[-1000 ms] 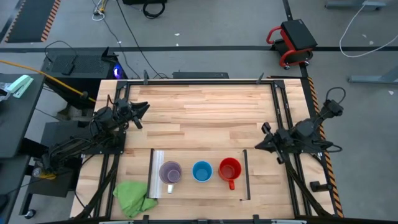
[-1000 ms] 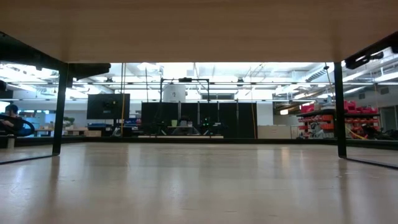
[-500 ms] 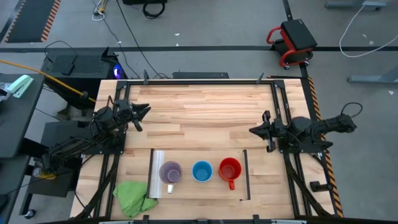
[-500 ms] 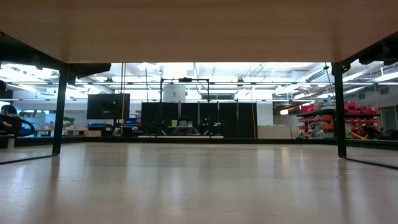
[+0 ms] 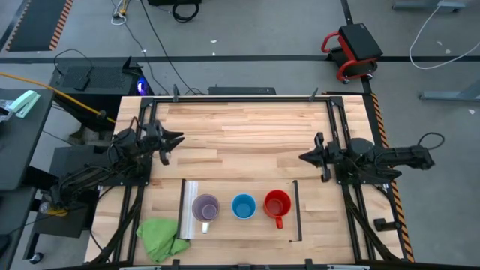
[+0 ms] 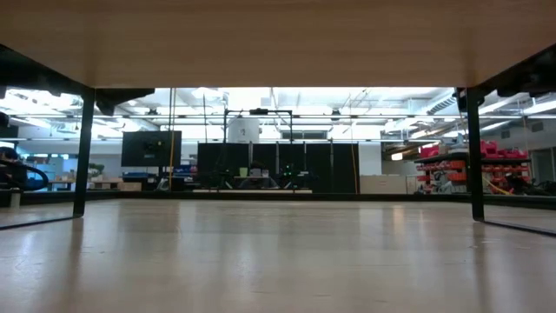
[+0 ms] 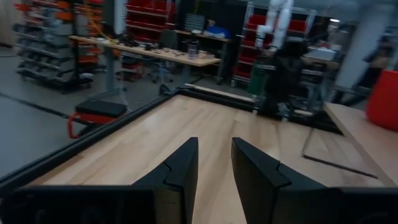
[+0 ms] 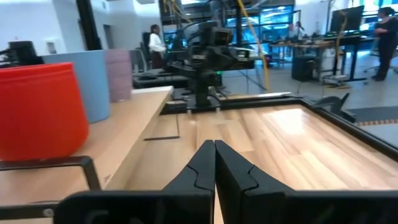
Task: Stack small to large cups/mugs on shelf
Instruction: Return to Home Position
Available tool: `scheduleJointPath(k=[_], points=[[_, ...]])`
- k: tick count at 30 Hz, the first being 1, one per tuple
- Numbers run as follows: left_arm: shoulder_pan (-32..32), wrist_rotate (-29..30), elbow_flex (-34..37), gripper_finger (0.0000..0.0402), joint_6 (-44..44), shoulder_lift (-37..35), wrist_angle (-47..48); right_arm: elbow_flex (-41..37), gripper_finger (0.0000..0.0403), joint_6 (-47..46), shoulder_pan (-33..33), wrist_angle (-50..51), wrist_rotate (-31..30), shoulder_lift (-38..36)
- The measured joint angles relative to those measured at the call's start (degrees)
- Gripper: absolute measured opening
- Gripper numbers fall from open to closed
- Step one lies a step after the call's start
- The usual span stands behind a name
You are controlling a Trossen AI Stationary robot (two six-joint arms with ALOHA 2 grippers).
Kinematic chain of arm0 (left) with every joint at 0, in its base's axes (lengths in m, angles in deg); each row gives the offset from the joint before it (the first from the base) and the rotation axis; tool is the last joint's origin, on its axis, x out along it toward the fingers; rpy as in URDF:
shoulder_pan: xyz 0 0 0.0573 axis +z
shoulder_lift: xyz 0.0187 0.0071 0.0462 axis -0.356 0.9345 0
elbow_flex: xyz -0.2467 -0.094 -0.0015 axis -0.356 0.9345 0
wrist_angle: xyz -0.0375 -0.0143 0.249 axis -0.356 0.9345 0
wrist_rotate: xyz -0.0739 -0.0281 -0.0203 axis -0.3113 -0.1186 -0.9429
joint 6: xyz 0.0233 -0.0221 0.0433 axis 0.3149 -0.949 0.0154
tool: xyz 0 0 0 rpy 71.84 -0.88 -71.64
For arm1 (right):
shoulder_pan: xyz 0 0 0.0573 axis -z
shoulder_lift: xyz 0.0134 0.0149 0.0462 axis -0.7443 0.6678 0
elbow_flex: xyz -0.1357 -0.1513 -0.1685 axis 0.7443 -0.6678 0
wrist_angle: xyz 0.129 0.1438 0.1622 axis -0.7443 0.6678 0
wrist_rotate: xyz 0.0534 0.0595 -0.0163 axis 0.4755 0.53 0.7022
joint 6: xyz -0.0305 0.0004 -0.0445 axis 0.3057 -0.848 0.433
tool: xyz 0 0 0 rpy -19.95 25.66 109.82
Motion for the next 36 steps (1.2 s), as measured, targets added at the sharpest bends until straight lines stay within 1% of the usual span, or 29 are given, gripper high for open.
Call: scheduleJointPath(k=[3,7,9,14,19,31,36], points=[[-0.2,-1.38,-0.02,0.0105,-0.01,0.0,0.11,0.0,0.0009,0.01,1.25,-0.01,-0.06,0.0],[-0.37,-1.05,0.0,0.0105,-0.03,0.0,0.39,0.0,0.0009,2.0,2.43,0.03,-0.25,0.07],[-0.36,1.28,-0.01,0.0105,-0.03,0.0,0.39,0.0,0.0009,2.78,2.91,-0.01,-0.25,0.07],[-0.36,9.25,0.0,0.0105,-0.06,0.0,0.66,0.0,0.0009,2.86,3.56,0.01,-0.25,0.08],[-0.36,12.42,0.0,0.0105,1.28,0.0,1.74,0.0,0.0009,2.89,3.53,0.01,-0.24,0.09],[-0.36,13.14,0.0,0.0105,10.43,0.0,2.73,0.0,0.0009,2.89,3.53,-0.01,-0.25,0.09],[-0.36,13.13,0.0,0.0105,9.21,0.0,2.75,0.0,0.0009,2.89,3.53,0.01,-0.24,0.09]])
